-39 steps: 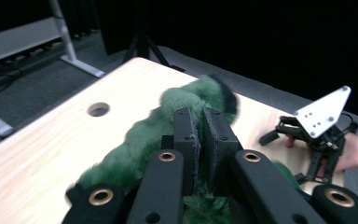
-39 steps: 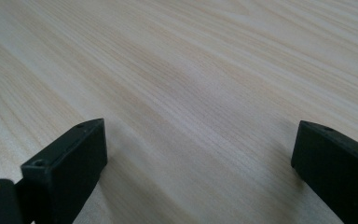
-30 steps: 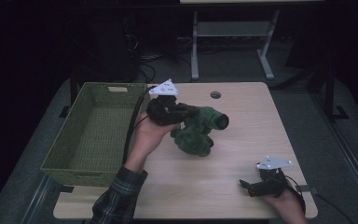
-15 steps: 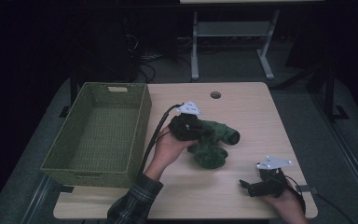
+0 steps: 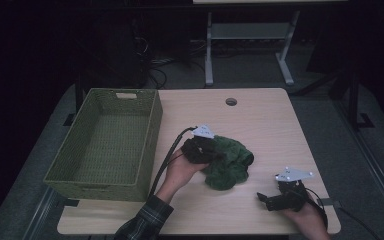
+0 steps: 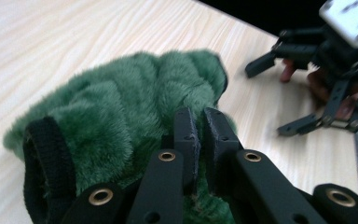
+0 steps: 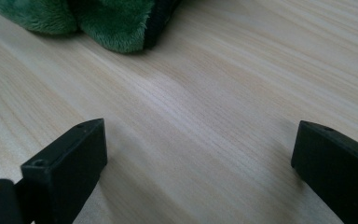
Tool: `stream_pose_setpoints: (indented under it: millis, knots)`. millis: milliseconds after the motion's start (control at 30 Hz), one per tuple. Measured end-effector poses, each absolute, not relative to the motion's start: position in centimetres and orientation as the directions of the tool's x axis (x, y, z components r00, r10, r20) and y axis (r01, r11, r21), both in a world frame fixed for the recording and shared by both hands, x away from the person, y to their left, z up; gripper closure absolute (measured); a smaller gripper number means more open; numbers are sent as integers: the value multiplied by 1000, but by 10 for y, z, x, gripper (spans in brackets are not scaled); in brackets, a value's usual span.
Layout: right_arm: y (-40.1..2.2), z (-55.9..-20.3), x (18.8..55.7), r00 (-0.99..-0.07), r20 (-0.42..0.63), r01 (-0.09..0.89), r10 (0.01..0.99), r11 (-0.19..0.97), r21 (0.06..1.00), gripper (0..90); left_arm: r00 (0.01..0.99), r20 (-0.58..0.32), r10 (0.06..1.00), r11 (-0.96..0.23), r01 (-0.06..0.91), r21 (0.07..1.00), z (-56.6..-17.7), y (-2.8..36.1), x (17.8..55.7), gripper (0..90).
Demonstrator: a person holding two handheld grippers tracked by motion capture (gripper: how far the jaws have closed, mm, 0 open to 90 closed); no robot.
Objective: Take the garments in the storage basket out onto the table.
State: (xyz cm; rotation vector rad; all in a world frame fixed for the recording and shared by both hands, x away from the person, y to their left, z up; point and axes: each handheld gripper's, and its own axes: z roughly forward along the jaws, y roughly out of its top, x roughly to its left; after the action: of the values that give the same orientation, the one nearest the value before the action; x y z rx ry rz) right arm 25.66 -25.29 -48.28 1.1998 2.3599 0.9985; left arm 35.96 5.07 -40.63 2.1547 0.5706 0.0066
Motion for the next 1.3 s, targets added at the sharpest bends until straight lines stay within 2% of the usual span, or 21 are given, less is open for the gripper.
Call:
stream_pose_setpoints:
  millis: [467, 567, 633, 867, 1300]
  knots:
    - [-253, -483, 257, -601, 33, 579, 798, 407, 706, 29, 884, -191, 427, -529, 415, 740, -435, 55, 364, 808]
    - [-253, -483, 257, -601, 36, 581, 798, 406, 705, 29, 888, -177, 425, -523, 400, 753, -427, 59, 362, 730]
    - [-253, -483, 257, -601, 36, 582, 799, 406, 705, 29, 889, -172, 424, -515, 393, 761, -420, 61, 360, 647]
    - [-253, -483, 257, -601, 36, 582, 799, 405, 705, 29, 895, -157, 417, -506, 372, 778, -405, 69, 346, 488]
    - [-253, -483, 257, -601, 36, 582, 799, 406, 705, 29, 910, -192, 368, -485, 363, 796, -404, 64, 317, 535]
